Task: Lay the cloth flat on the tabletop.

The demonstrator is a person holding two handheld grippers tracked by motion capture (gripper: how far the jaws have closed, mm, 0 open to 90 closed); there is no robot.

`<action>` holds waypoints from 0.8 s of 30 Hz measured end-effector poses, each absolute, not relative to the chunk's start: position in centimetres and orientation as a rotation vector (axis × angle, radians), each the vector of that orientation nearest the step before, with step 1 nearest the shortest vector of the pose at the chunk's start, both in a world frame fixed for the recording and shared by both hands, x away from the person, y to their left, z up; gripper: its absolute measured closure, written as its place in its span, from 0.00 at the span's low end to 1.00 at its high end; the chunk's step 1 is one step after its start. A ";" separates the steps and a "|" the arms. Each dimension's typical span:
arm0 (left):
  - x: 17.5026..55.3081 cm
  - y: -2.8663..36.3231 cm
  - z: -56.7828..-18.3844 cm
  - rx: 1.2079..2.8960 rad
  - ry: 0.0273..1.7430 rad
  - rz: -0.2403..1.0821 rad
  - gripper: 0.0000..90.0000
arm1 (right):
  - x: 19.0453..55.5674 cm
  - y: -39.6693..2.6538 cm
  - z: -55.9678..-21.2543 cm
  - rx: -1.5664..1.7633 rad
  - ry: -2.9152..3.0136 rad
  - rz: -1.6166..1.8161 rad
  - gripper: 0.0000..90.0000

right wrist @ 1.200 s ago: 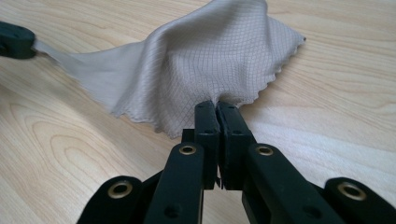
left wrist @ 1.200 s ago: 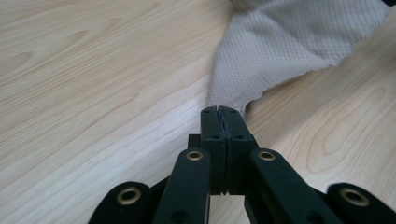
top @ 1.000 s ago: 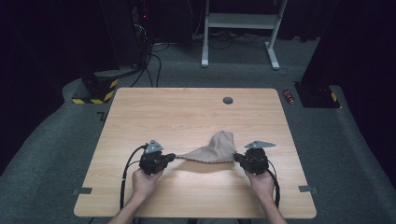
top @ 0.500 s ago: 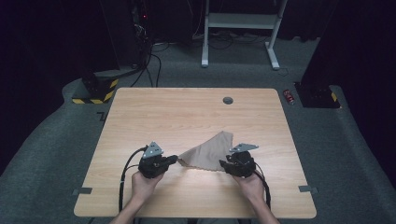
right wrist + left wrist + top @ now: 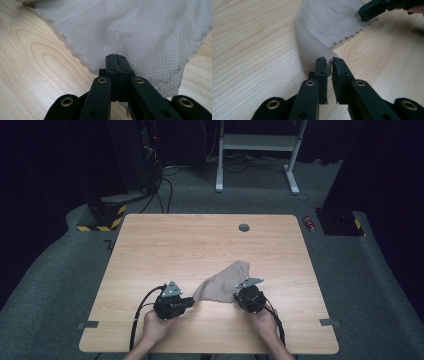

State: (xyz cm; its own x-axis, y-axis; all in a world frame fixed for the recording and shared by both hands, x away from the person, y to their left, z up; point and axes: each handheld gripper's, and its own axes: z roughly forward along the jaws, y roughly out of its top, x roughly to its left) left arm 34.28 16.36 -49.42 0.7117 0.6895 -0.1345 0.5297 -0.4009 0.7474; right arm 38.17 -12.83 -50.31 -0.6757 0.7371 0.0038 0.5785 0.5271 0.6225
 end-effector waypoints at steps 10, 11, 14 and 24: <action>34.2 13.5 -48.0 2.134 0.818 0.319 0.64 | 38.0 -14.5 -49.5 1.183 2.444 0.963 0.97; 34.5 12.1 -48.1 2.150 0.798 0.315 0.63 | 37.9 -15.1 -49.6 1.219 2.416 0.979 0.96; 35.0 10.0 -48.7 2.165 0.784 0.310 0.63 | 37.7 -15.7 -49.8 1.246 2.392 0.981 0.96; 37.6 4.1 -50.7 2.296 0.795 0.341 0.65 | 36.6 -18.4 -50.7 1.339 2.313 0.969 0.87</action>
